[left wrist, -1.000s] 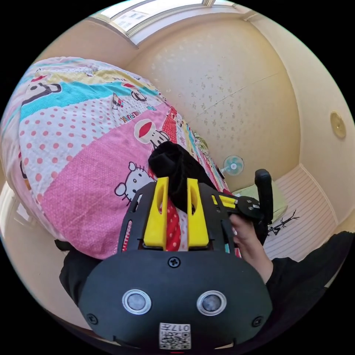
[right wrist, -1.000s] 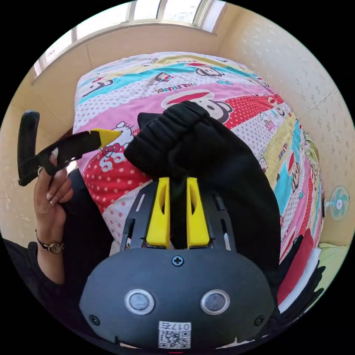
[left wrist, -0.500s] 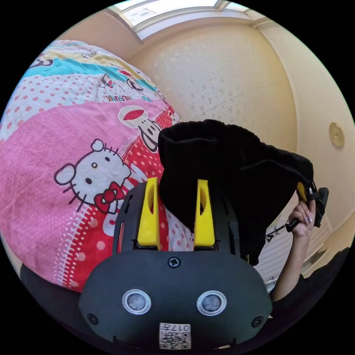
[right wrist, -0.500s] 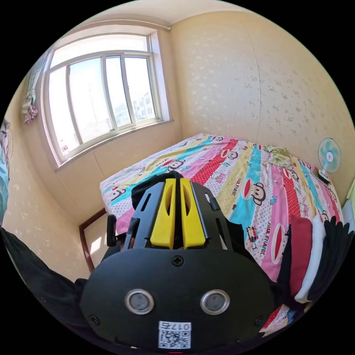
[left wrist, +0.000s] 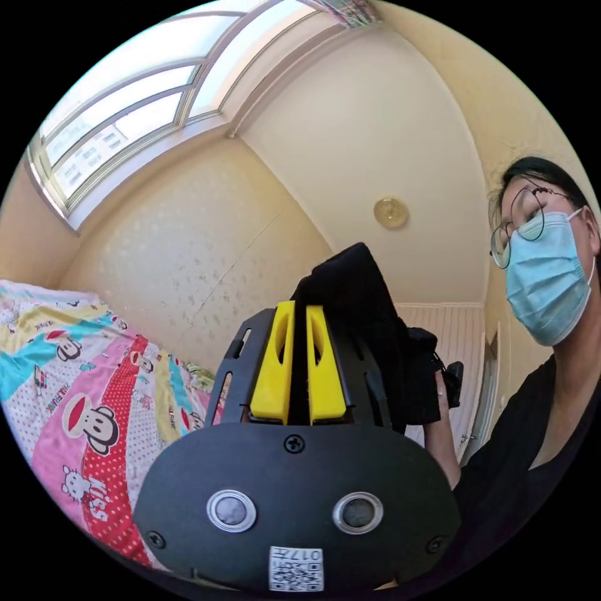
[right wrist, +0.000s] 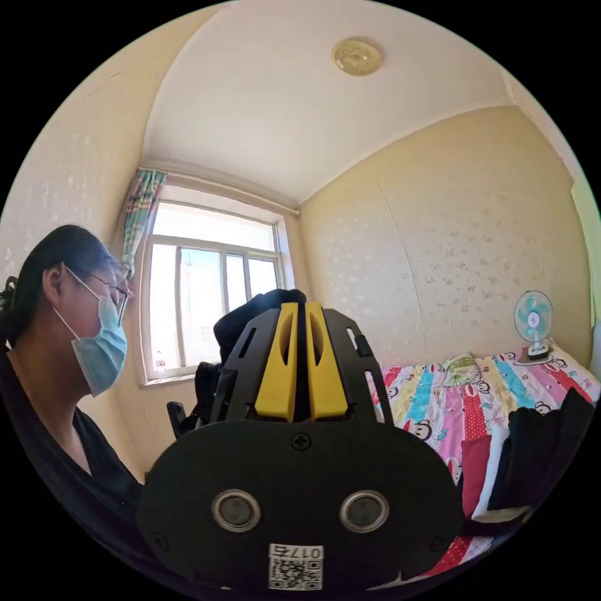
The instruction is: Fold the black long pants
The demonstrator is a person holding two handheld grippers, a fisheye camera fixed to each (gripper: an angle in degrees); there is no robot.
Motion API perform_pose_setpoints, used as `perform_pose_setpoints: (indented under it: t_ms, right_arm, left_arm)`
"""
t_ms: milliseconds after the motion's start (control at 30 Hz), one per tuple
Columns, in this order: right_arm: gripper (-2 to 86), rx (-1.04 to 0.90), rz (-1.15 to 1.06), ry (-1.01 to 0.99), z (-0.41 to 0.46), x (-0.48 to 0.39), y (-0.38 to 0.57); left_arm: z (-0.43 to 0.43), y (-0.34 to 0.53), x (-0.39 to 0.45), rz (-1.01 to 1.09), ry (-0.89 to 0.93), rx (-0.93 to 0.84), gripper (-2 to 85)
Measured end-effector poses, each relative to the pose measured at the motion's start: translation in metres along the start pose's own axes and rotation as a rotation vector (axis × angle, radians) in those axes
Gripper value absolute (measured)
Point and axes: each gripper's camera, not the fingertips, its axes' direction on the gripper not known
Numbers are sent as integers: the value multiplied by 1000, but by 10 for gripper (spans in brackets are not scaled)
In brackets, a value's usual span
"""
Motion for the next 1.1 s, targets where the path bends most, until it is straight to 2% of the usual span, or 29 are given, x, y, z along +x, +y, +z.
perform_pose_setpoints:
  t_ms: [67, 133, 200, 333, 533, 667, 767, 867, 933, 967, 1000, 1033, 1100]
  right_arm:
    - [12, 77, -55, -36, -31, -16, -31]
    - [12, 184, -117, 21, -63, -38, -67]
    - [12, 246, -155, 94, -81, -53, -94]
    - [11, 392, -188, 49, -122, -62, -148]
    - [12, 494, -128, 45, -140, -43, -177]
    - [13, 455, -115, 48, -128, -20, -181]
    - [14, 374, -31, 74, -86, 25, -180]
    - [17, 258, 59, 206, -2, 96, -185]
    - [20, 184, 119, 323, 106, 181, -199]
    - [22, 166, 124, 354, 136, 205, -201]
    - [25, 93, 110, 441, 199, 254, -197]
    - [26, -87, 168, 565, 254, 305, -182]
    - [20, -349, 406, 723, 295, 375, -140]
  left_arm:
    - [9, -25, 35, 34, 61, 59, 37]
    - [13, -55, 88, 124, 128, 175, 37]
    - [17, -77, 129, 186, 126, 220, 37]
    - [19, -118, 214, 370, 135, 273, 37]
    - [28, -127, 276, 456, 84, 292, 38]
    - [41, -123, 278, 493, 11, 262, 38]
    - [89, -130, 239, 433, -51, 131, 38]
    - [183, -146, 161, 311, -106, 8, 38]
    - [304, -160, 81, 246, -254, -122, 41]
    - [337, -161, 58, 243, -304, -174, 42]
    - [396, -156, 7, 220, -396, -311, 45]
    - [435, -140, -49, 110, -472, -480, 43]
    - [449, -98, -113, -9, -489, -632, 29]
